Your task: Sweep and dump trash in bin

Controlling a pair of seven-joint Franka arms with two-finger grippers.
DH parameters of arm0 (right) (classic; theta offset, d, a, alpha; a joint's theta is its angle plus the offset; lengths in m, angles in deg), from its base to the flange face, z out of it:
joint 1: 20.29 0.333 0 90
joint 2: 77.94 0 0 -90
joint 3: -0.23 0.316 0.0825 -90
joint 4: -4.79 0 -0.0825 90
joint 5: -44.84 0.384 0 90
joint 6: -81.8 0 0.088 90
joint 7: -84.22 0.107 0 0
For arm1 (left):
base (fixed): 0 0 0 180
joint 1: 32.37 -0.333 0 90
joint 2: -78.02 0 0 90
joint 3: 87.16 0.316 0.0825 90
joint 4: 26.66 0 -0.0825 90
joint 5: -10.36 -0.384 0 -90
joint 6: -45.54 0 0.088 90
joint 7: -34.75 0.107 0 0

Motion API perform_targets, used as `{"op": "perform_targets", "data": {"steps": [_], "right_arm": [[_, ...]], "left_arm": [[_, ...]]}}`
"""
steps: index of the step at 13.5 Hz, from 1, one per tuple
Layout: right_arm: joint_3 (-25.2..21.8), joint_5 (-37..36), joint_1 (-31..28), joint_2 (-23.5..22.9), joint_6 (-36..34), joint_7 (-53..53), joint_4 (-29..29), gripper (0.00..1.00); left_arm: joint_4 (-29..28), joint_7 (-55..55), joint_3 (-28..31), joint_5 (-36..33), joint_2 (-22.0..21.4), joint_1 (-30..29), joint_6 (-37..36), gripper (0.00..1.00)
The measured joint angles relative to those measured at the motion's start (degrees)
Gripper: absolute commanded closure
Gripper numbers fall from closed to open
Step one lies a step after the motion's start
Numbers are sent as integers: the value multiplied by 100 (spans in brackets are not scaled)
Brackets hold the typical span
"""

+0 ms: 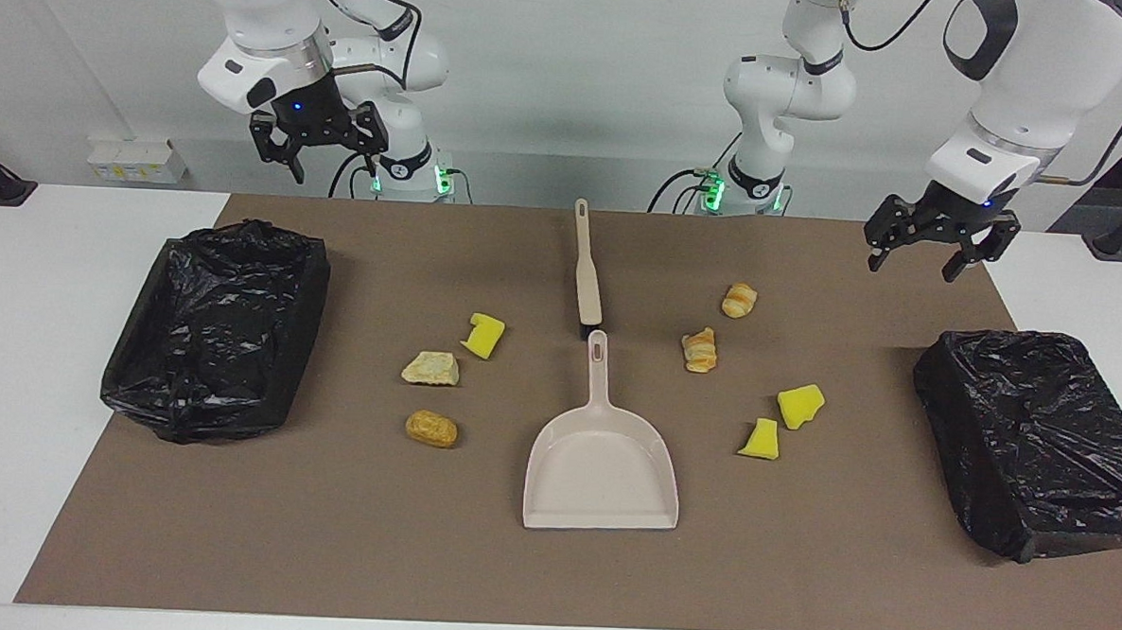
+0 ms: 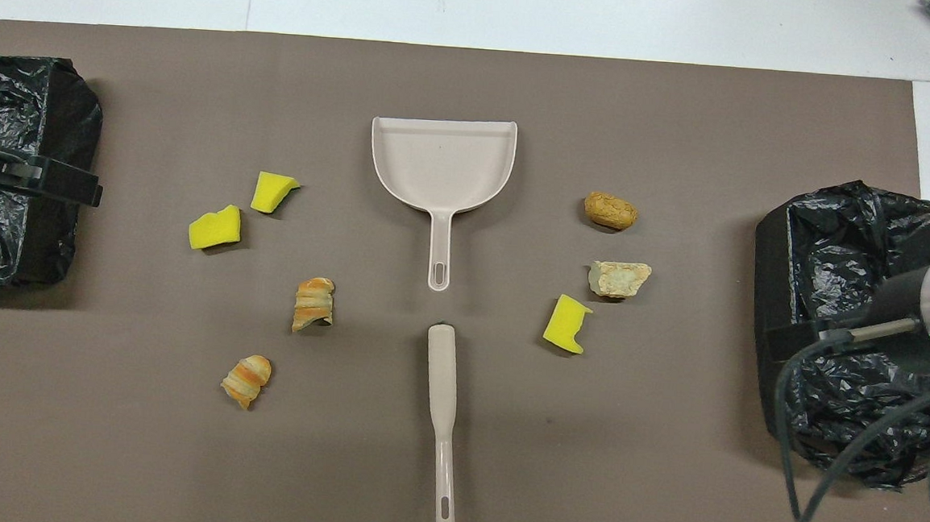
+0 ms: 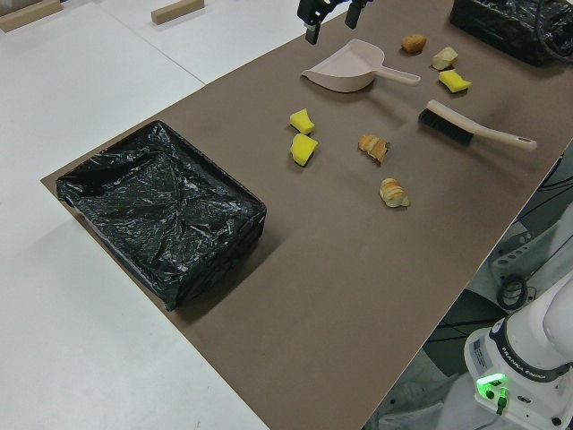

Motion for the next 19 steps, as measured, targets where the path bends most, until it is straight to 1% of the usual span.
{"op": "perform_targets", "data": {"steps": [4, 5, 7, 9, 11, 13, 17, 19], "right_arm": [[12, 222, 410, -111, 849, 654, 354, 0], [13, 335, 533, -205, 1019, 830, 378, 0], [17, 497, 741, -540, 1266, 1119, 330, 0], [19, 522, 951, -1044, 1427, 1624, 98, 0], [24, 558, 1192, -1622, 1725, 2290, -275, 0], [25, 822, 1330, -2085, 1976, 2673, -608, 0], [60, 1052, 1396, -2520, 2357, 3170, -850, 0], [97, 1067, 1481, -2690, 2493, 3341, -944, 0]], "left_arm": [[-247, -18, -12, 4, -30, 177, 42, 0], [-410, -77, -12, 5, -67, 274, 135, 0], [-934, -351, -22, 8, -233, 553, 499, 0], [-1556, -594, -33, 12, -473, 887, 805, 0], [-2218, -959, -42, 16, -769, 1315, 1020, 0], [-2800, -1373, -54, 18, -1093, 1810, 1142, 0], [-3612, -2370, -81, 21, -1508, 2778, 1516, 0], [-3939, -2734, -99, 21, -1697, 3113, 1712, 0]]}}
